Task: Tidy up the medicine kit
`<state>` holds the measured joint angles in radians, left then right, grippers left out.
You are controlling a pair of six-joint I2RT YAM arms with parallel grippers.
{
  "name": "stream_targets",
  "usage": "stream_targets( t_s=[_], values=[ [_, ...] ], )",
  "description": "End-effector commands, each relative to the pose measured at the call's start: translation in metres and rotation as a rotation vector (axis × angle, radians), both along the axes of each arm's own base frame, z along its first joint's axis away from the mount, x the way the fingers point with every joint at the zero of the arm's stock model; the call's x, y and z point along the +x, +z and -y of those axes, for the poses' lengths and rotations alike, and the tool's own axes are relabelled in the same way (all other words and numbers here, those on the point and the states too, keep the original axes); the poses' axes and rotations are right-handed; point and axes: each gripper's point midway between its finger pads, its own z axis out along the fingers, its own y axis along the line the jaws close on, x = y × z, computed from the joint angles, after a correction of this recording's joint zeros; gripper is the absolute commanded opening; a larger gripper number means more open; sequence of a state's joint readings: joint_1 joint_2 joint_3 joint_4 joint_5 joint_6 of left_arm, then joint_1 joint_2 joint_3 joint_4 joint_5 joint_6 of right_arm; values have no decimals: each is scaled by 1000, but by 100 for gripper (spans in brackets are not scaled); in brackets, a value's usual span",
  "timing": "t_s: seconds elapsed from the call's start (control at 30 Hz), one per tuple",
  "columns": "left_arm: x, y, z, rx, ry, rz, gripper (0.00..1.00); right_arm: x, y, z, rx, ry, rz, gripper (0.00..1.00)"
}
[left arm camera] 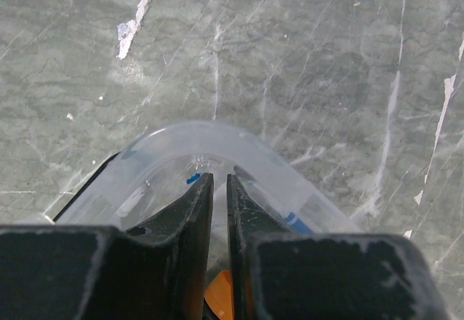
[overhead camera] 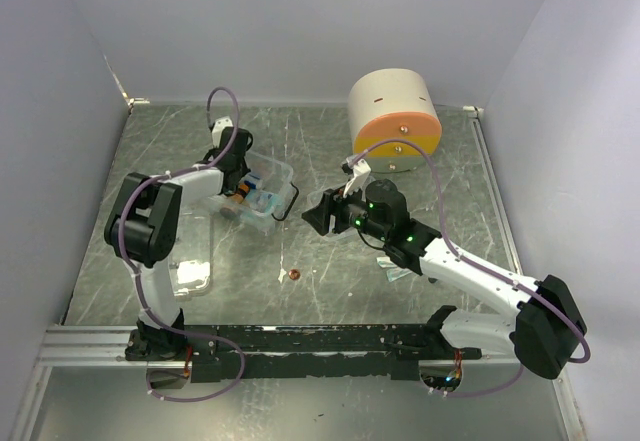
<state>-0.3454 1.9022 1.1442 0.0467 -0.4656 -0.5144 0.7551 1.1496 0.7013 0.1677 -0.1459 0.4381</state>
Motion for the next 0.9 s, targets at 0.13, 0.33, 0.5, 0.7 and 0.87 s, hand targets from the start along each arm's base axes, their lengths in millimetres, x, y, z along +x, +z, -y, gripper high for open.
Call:
stream_targets(
  t_s=[0.13,0.33,0.5,0.7,0.87],
  values=[
    [12,5,5,-12,-26,-3,24,6,19,-3,36,-9,35,59],
    [14,39,6,-27,-32,53,25,11,18,0,28,-44,21,59],
    [10,96,5,-62,-36,153,30,19,14,10,16,-134,-6,58],
    [-13,159,-1,-109,-40,248,41,31,1,33,-26,-306,-68,58],
    [-54,194,-3,-180,-75,276,63,36,-13,56,-97,-425,-106,58]
  ],
)
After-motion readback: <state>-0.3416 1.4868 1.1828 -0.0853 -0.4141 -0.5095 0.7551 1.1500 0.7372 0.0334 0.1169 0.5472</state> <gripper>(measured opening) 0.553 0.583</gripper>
